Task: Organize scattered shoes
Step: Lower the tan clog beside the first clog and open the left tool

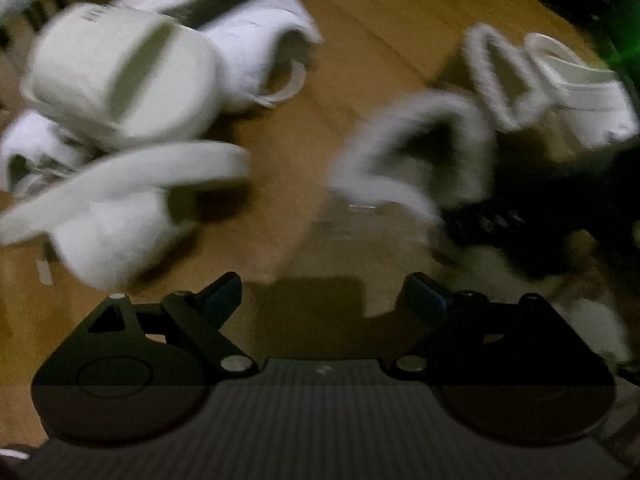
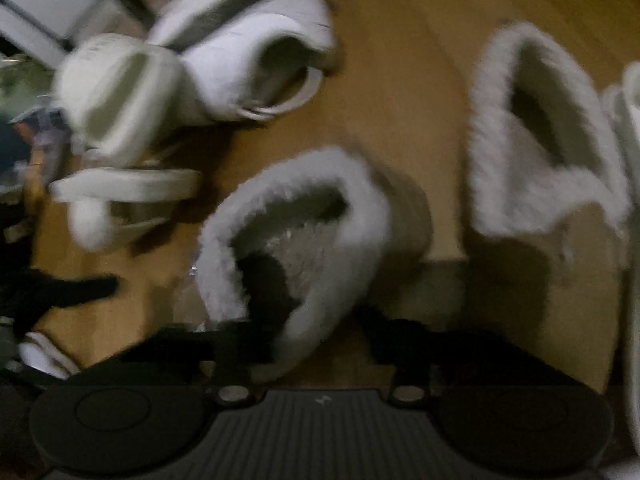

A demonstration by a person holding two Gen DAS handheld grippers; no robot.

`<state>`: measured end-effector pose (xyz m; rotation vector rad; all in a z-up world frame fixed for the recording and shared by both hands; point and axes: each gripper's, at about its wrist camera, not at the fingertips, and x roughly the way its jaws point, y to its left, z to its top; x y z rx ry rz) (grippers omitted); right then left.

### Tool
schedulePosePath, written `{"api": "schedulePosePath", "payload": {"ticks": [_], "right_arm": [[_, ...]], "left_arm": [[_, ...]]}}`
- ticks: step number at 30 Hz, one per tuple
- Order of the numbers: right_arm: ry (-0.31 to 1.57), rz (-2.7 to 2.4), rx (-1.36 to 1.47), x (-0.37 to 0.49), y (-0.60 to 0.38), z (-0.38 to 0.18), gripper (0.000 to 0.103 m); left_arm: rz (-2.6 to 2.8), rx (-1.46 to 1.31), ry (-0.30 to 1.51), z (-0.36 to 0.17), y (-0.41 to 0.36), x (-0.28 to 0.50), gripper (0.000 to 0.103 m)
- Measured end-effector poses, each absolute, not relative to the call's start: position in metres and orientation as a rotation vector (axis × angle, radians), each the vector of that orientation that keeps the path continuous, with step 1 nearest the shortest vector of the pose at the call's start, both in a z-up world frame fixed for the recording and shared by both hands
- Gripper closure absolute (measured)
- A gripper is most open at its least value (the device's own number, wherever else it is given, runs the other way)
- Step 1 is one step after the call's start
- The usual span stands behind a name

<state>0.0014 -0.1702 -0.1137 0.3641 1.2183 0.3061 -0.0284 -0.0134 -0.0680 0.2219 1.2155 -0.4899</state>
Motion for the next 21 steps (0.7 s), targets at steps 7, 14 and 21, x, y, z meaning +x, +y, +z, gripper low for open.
{"api": "schedulePosePath", "payload": {"ticks": [7, 14, 21], "right_arm": [[1.170, 0.381, 0.345, 0.024, -0.163, -0.103, 0.094], [1.167, 0.462, 0.283, 0.046, -0.192, -0.071, 0.096], [1.161, 0.388, 0.184, 0.051, -0.219, -0.056, 0.027]], "left_arm": [[-0.573, 0.276, 1.185, -0.060, -0.050, -0.036, 0.012], [-0.594, 0.085, 1.244, -0.021, -0.032, -0.028, 0.014], [-0.533, 0.026, 1.254, -0.015, -0.024, -0.024, 0.012]]}}
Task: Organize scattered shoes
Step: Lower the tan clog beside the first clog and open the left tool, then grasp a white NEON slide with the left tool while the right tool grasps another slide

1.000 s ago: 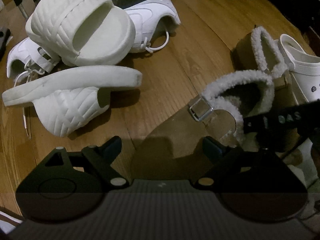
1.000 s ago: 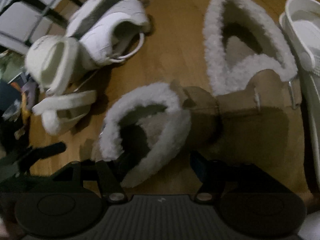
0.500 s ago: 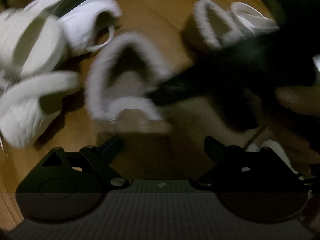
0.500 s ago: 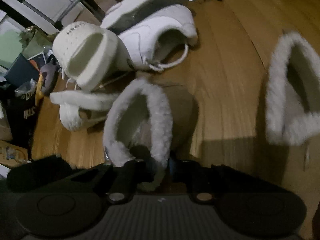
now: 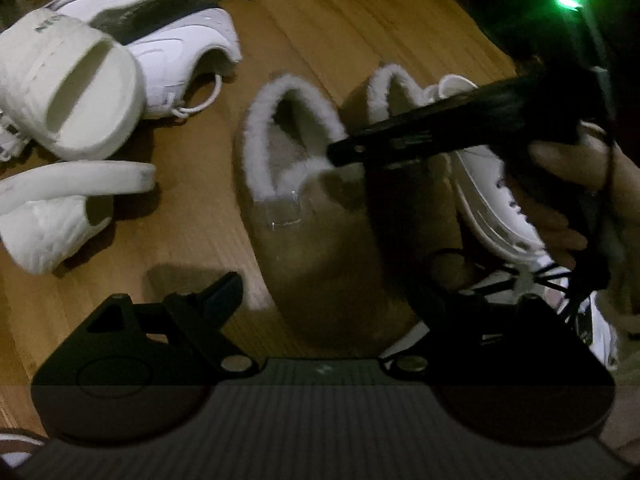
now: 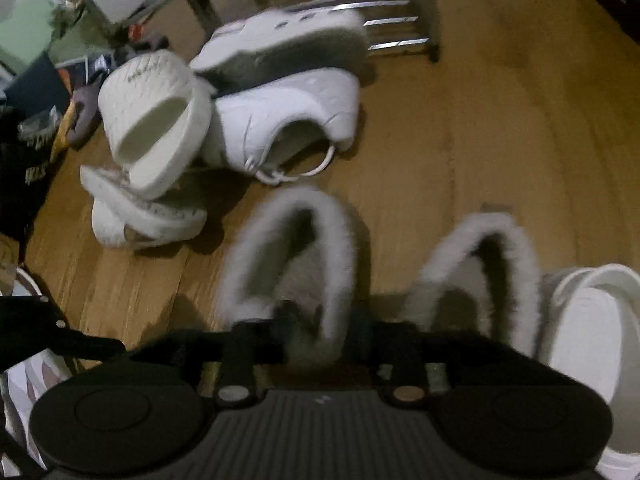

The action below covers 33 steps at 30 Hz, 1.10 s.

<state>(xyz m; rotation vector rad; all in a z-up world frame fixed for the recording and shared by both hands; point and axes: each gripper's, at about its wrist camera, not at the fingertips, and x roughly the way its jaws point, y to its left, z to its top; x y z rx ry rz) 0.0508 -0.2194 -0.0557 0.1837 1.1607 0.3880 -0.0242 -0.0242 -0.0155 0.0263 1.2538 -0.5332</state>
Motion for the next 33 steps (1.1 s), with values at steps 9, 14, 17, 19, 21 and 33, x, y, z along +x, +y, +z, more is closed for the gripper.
{"api": "schedulePosePath", "payload": {"ticks": [9, 14, 17, 19, 21, 33], "right_arm": [[1.056, 0.415, 0.502, 0.022, -0.255, -0.040, 0.023], [1.080, 0.502, 0.505, 0.021, -0.230, -0.040, 0.023], [1.083, 0.544, 0.485, 0.020, -0.216, -0.035, 0.023], [1.083, 0.561, 0.478, 0.018, -0.209, -0.031, 0.023], [1.085, 0.572, 0.481, 0.016, -0.206, -0.029, 0.023], [1.159, 0.553, 0.463, 0.011, -0.193, -0.046, 0.023]], "left_arm": [[-0.248, -0.135, 1.194, -0.023, 0.041, -0.016, 0.012], [-0.067, -0.454, 1.090, -0.023, 0.114, -0.019, 0.010], [-0.033, -0.312, 1.018, -0.028, 0.122, -0.010, 0.009], [0.014, -0.226, 1.019, -0.037, 0.126, -0.005, 0.008], [0.082, -0.183, 1.053, -0.051, 0.132, -0.005, 0.008], [-0.174, -0.126, 0.988, -0.078, 0.125, 0.027, 0.012]]}}
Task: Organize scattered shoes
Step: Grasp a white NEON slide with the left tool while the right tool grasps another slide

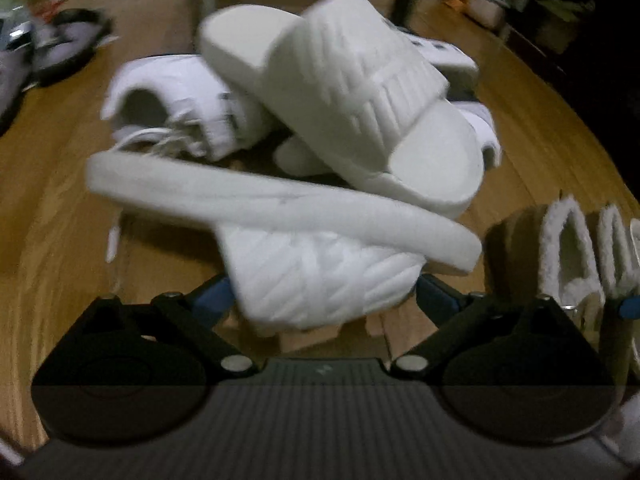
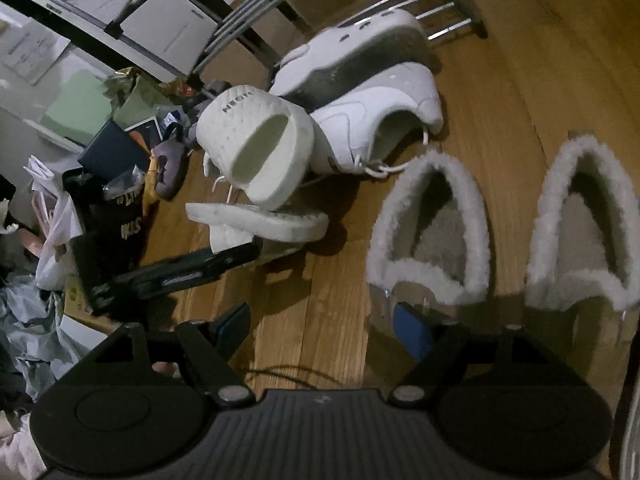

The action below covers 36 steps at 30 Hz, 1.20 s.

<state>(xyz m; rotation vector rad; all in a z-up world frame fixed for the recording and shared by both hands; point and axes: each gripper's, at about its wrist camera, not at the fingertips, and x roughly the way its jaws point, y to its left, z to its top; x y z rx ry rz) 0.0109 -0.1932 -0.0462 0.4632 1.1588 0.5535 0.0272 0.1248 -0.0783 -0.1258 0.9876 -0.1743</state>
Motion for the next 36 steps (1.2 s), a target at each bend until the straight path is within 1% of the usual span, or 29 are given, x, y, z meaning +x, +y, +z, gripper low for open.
{"api": "schedulePosePath", "payload": {"ticks": [2, 6, 7, 9, 12, 15, 17, 19, 21, 22, 24, 26, 28, 31, 33, 36], "right_arm": [[1.171, 0.550, 0.453, 0.011, -0.193, -0.050, 0.023], [1.198, 0.524, 0.453, 0.013, -0.194, -0.061, 0.023], [1.203, 0.522, 0.455, 0.013, -0.194, -0.063, 0.023], [1.203, 0.525, 0.449, 0.011, -0.192, -0.062, 0.023], [1.200, 0.539, 0.443, 0.009, -0.191, -0.059, 0.023], [1.202, 0.560, 0.430, 0.009, -0.187, -0.056, 0.023], [1.204, 0.574, 0.417, 0.009, -0.183, -0.055, 0.023], [1.207, 0.591, 0.409, 0.009, -0.178, -0.055, 0.023], [1.210, 0.611, 0.404, 0.009, -0.172, -0.056, 0.023], [1.212, 0.618, 0.400, 0.009, -0.169, -0.057, 0.023], [1.212, 0.633, 0.376, 0.009, -0.161, -0.059, 0.023], [1.194, 0.648, 0.316, 0.004, -0.151, -0.058, 0.024], [1.170, 0.663, 0.253, -0.001, -0.142, -0.055, 0.024], [1.154, 0.722, 0.221, -0.006, -0.127, -0.054, 0.024], [1.158, 0.751, 0.228, -0.004, -0.120, -0.056, 0.024], [1.149, 0.791, 0.205, -0.001, -0.106, -0.057, 0.024]], "left_arm": [[-0.155, -0.170, 0.988, -0.074, 0.123, 0.026, 0.015], [-0.141, -0.257, 0.961, -0.063, 0.122, 0.014, 0.016], [-0.135, -0.269, 0.975, -0.060, 0.122, 0.013, 0.017], [-0.085, -0.312, 1.082, -0.057, 0.121, 0.008, 0.017], [-0.050, -0.368, 1.097, -0.046, 0.125, -0.014, 0.017], [0.020, -0.369, 1.131, -0.028, 0.128, -0.037, 0.017], [0.063, -0.375, 1.176, -0.020, 0.131, -0.046, 0.015], [0.092, -0.393, 1.205, -0.021, 0.135, -0.048, 0.014], [0.131, -0.412, 1.238, -0.036, 0.143, -0.040, 0.013], [0.145, -0.420, 1.250, -0.042, 0.145, -0.037, 0.009], [0.136, -0.476, 1.307, -0.063, 0.151, -0.025, 0.009], [0.093, -0.493, 1.386, -0.070, 0.152, -0.013, 0.010], [0.083, -0.428, 1.362, -0.058, 0.152, -0.006, 0.008], [0.097, -0.251, 1.365, -0.041, 0.151, -0.002, 0.003], [0.130, -0.168, 1.354, -0.032, 0.153, -0.006, 0.003], [0.149, -0.226, 1.310, -0.021, 0.167, -0.020, 0.003]]}}
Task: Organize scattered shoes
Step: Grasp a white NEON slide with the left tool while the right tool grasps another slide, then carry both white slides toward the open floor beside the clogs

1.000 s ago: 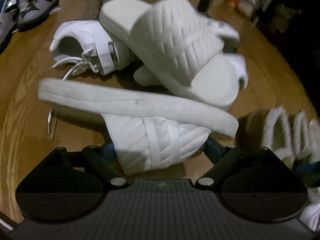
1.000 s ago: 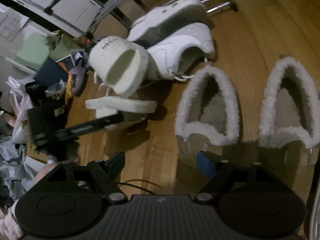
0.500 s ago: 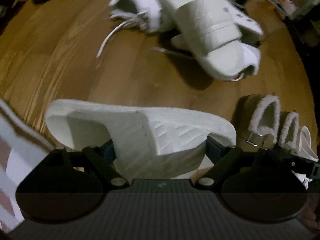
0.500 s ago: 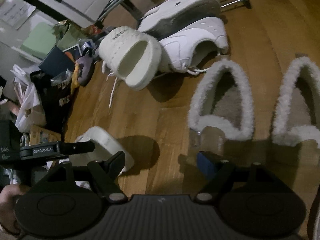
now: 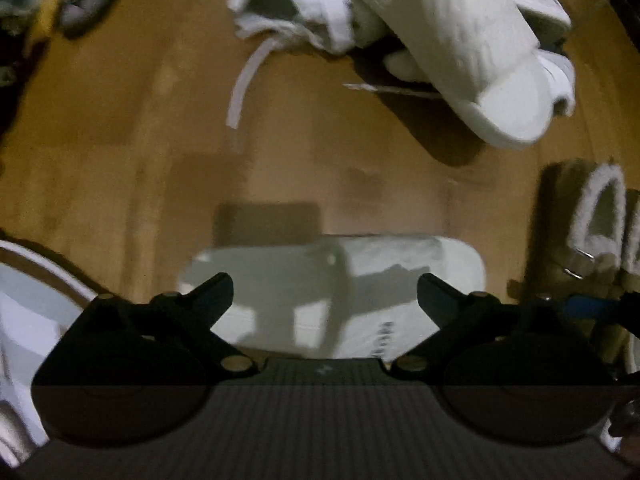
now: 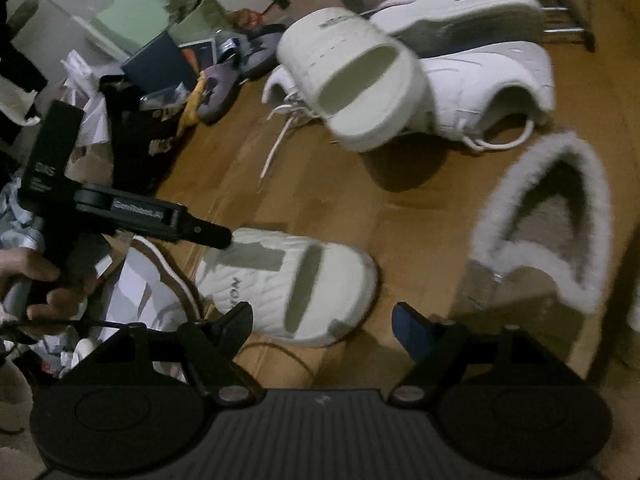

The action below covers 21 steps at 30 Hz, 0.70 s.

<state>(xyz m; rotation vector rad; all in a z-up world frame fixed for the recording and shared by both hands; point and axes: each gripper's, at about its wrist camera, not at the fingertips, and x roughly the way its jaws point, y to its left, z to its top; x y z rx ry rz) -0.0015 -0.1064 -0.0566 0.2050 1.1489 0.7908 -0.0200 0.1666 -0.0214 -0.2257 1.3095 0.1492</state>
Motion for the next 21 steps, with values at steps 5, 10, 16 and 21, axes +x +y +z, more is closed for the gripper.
{"api": "schedulePosePath", "payload": {"ticks": [5, 10, 16, 21], "right_arm": [[1.146, 0.920, 0.068, 0.014, -0.061, -0.049, 0.024], [1.194, 1.031, -0.168, 0.027, -0.016, -0.035, 0.024], [1.174, 1.088, -0.503, 0.024, 0.027, -0.024, 0.023], [1.172, 1.302, -0.673, 0.012, 0.061, -0.019, 0.022]], "left_arm": [[0.220, -0.248, 1.301, -0.024, 0.181, -0.047, 0.003], [0.185, -0.320, 1.291, -0.016, 0.193, -0.042, 0.003], [0.277, -0.463, 1.158, -0.007, 0.220, -0.066, 0.003], [0.400, -0.506, 1.132, -0.012, 0.246, -0.097, 0.003]]}}
